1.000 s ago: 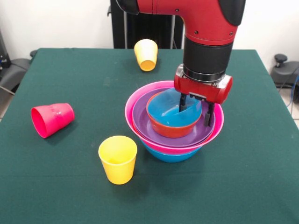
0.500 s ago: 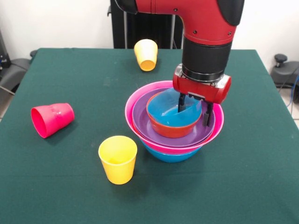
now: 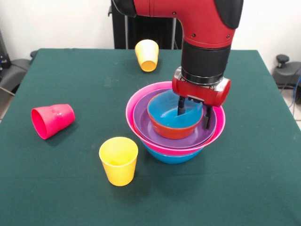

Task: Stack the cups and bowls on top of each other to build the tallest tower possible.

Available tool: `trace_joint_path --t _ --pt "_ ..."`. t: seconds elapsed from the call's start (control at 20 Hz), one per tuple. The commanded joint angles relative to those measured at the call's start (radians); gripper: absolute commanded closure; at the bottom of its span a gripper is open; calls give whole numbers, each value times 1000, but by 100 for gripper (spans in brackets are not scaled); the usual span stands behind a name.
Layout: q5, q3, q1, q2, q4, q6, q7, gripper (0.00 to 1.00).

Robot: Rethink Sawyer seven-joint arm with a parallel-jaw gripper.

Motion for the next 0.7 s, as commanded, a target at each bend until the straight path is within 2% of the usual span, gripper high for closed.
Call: trace_joint_path --t 0.05,0.7 --pt "-11 76 -25 82 -36 -89 24 0" --pt "-17 66 -17 80 -34 -88 31 0"
